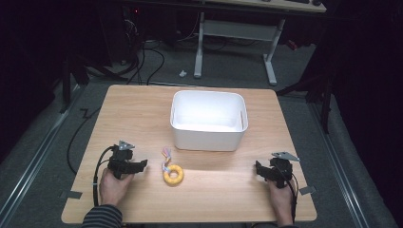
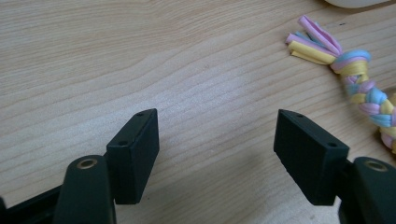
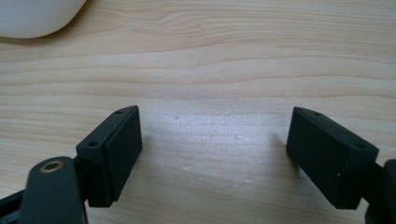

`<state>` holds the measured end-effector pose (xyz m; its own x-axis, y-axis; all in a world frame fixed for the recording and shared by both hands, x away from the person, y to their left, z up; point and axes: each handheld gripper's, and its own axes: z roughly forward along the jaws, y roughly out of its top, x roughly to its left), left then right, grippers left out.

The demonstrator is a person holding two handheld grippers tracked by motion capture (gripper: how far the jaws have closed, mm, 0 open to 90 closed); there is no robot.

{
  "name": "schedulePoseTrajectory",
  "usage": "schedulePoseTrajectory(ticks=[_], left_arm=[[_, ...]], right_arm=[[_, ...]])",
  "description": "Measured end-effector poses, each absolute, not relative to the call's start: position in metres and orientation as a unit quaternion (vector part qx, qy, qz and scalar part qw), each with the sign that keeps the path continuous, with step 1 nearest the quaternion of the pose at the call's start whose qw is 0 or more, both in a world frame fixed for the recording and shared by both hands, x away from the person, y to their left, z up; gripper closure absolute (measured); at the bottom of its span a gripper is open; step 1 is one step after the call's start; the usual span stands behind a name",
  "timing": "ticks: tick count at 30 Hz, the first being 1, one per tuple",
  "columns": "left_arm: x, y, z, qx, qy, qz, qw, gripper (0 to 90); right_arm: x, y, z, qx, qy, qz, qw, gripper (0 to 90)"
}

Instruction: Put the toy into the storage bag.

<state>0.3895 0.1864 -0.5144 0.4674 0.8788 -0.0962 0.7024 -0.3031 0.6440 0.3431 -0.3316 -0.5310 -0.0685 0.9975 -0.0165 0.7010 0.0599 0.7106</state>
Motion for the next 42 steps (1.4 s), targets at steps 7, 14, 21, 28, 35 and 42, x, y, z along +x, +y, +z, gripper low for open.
schedulePoseTrajectory(ticks=[7, 14, 21, 28, 35, 42], left_arm=[[0.385, 0.188, -0.509, 0.790, 0.503, 0.130, 0.325, 34.1], [0.379, 0.188, -0.497, 0.791, 0.497, 0.117, 0.336, 36.3], [0.373, 0.182, -0.484, 0.798, 0.486, 0.125, 0.334, 38.1], [0.369, 0.173, -0.472, 0.810, 0.473, 0.115, 0.327, 39.2], [0.364, 0.157, -0.461, 0.826, 0.454, 0.101, 0.320, 39.9], [0.360, 0.139, -0.456, 0.844, 0.426, 0.102, 0.310, 41.8]], right_arm=[[0.343, -0.332, -0.531, 0.627, 0.677, 0.276, 0.269, 18.3], [0.343, -0.332, -0.531, 0.627, 0.677, 0.276, 0.269, 18.0], [0.343, -0.332, -0.531, 0.627, 0.677, 0.276, 0.269, 18.0], [0.343, -0.332, -0.531, 0.626, 0.678, 0.276, 0.269, 18.0], [0.343, -0.332, -0.531, 0.628, 0.677, 0.276, 0.268, 18.2], [0.343, -0.331, -0.531, 0.627, 0.677, 0.277, 0.268, 18.3]])
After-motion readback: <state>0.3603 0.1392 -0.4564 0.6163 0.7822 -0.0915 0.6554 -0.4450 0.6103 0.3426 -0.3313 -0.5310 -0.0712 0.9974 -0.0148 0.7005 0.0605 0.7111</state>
